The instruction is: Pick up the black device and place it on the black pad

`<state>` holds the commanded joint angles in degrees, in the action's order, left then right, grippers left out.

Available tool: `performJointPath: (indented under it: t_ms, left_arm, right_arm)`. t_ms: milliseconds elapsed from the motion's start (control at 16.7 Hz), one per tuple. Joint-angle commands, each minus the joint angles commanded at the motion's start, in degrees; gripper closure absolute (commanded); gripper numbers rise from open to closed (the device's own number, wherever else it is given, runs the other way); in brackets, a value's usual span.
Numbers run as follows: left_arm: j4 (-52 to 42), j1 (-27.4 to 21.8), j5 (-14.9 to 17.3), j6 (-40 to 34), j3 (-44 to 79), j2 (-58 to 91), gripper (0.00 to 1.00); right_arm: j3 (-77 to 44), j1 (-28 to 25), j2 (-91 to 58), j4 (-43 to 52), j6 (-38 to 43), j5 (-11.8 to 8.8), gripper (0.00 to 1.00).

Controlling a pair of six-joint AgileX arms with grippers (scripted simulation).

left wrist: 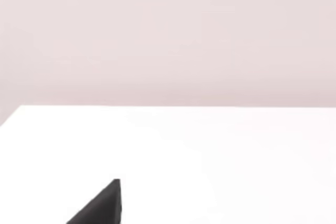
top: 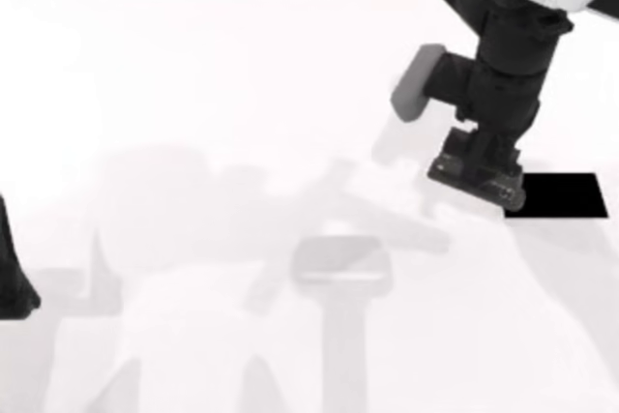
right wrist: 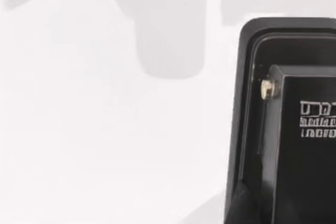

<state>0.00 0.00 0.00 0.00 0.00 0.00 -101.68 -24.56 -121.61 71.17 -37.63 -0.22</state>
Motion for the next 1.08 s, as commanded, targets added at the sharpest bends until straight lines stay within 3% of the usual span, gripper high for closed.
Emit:
performJointPath:
  t_ms: [540, 780, 1080]
  left_arm:
    - [0.00, 0.00, 0.00, 0.00, 0.00, 0.00, 0.00]
    - [0.00, 0.00, 0.00, 0.00, 0.00, 0.00, 0.00]
    - [0.00, 0.00, 0.00, 0.00, 0.00, 0.00, 0.00]
  right_arm:
    - [-3.00, 0.89, 0.75, 2.98, -2.07, 0.06, 1.00]
    - [-4.98, 4.47, -0.18, 4.28, -12.55, 0.38, 1.00]
    - [-7.17, 10.15, -1.51, 6.50, -31.59, 0.97, 1.00]
